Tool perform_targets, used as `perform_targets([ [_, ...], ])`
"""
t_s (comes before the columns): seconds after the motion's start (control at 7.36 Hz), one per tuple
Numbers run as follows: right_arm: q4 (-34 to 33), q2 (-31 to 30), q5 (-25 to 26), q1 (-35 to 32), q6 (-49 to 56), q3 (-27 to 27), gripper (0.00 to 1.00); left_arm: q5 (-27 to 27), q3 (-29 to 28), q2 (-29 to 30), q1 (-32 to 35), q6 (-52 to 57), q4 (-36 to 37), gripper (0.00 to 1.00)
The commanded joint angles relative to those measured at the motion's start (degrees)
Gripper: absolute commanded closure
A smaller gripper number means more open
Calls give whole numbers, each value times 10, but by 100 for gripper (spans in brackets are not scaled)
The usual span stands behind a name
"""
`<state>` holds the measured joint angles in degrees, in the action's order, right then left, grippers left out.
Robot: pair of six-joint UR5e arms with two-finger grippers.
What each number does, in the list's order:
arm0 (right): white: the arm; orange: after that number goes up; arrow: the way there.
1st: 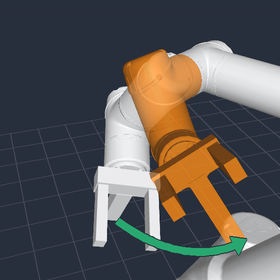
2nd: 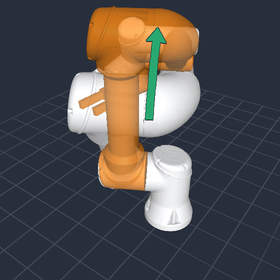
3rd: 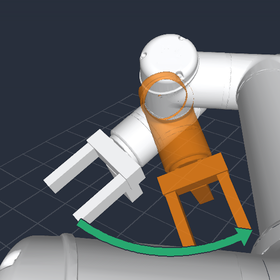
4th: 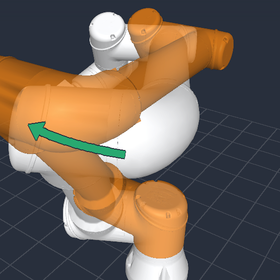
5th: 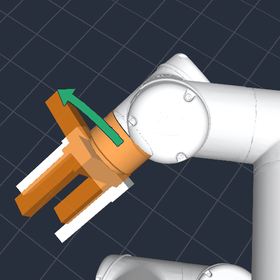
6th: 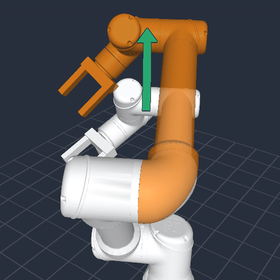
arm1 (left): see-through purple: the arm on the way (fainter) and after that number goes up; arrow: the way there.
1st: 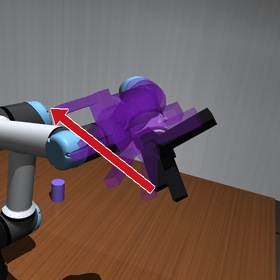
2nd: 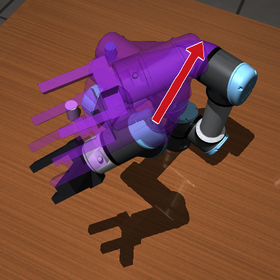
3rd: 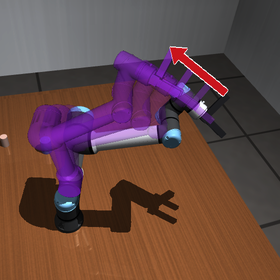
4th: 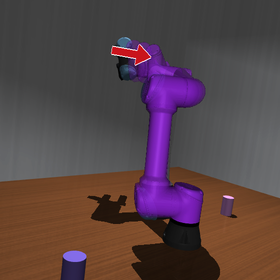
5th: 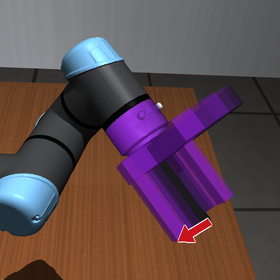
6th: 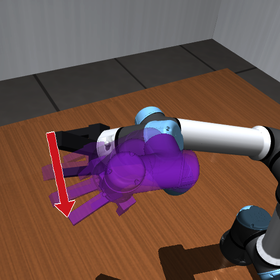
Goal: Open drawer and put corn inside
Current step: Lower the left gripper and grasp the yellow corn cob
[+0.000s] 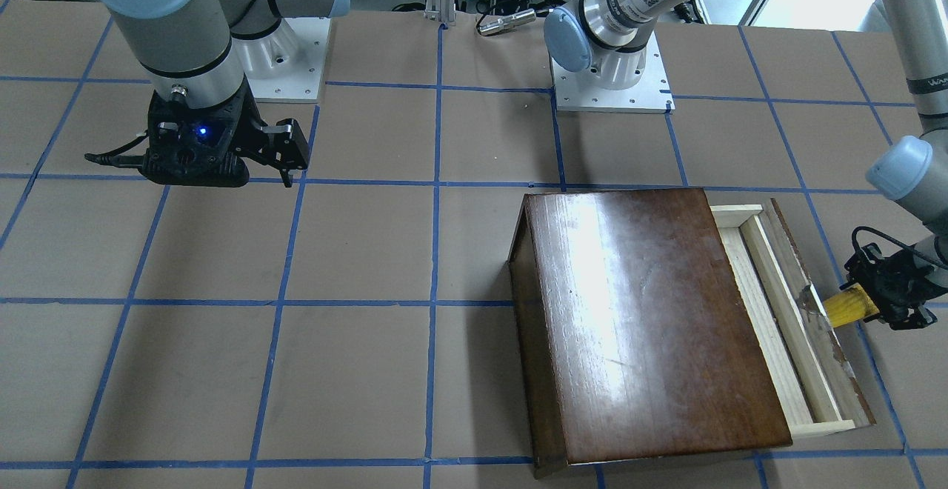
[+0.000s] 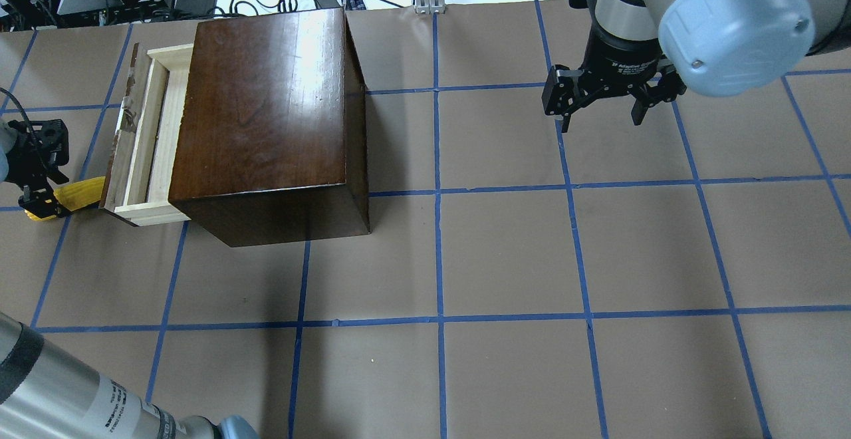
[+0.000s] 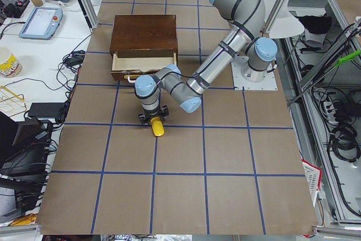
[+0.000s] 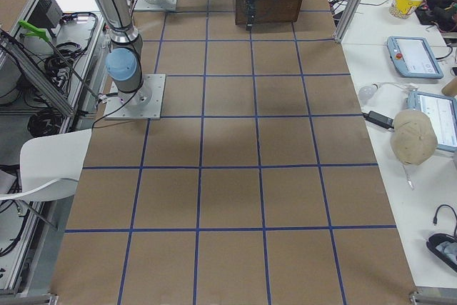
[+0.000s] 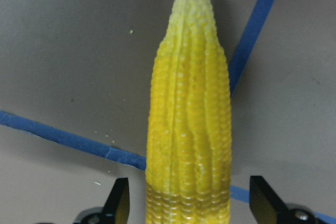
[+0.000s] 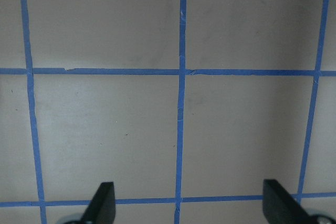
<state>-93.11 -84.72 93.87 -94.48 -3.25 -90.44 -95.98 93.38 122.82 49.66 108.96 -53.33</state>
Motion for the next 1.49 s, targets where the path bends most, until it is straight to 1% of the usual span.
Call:
perform_targets([
  [0.0, 0, 0, 0, 0, 0, 0, 0, 4, 0, 1, 0, 2, 8, 92],
  [0.14, 0, 0, 0, 0, 0, 0, 0, 4, 1, 1, 0, 2, 8, 100],
  [0.68, 0, 0, 0, 0, 0, 0, 0, 4, 1, -6, -1, -3, 9, 100],
  [0.81, 0, 0, 0, 0, 0, 0, 0, 5, 0, -20, 2, -16, 7, 100],
  [0.95, 0, 0, 0, 0, 0, 0, 0, 6, -6, -33, 2, -71, 6, 100],
  [1.09, 0, 0, 0, 0, 0, 0, 0, 6, -13, -52, 3, -73, 1, 100],
  [1.22, 0, 0, 0, 0, 0, 0, 0, 39, -16, -76, 4, -78, -7, 100],
  [1.36, 0, 0, 0, 0, 0, 0, 0, 49, -28, -103, 8, -100, -40, 100],
])
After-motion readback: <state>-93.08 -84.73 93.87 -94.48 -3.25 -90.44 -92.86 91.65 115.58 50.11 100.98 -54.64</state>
